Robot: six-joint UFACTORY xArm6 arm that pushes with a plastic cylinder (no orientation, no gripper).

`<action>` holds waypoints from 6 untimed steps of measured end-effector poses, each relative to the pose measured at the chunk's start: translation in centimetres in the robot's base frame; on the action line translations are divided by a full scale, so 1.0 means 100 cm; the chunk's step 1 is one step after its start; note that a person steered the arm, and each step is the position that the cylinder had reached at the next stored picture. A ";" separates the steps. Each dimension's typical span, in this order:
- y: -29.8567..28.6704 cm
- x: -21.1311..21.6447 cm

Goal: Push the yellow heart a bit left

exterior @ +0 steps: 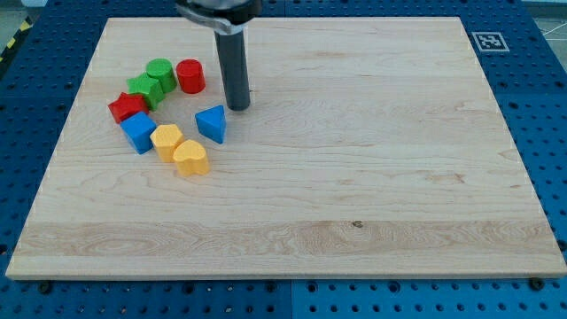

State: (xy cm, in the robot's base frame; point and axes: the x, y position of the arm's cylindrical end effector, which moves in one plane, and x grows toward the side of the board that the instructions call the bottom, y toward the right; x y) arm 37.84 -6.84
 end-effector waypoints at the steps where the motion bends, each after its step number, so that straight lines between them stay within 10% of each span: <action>1: 0.018 -0.001; 3: 0.037 0.085; 6: -0.018 0.098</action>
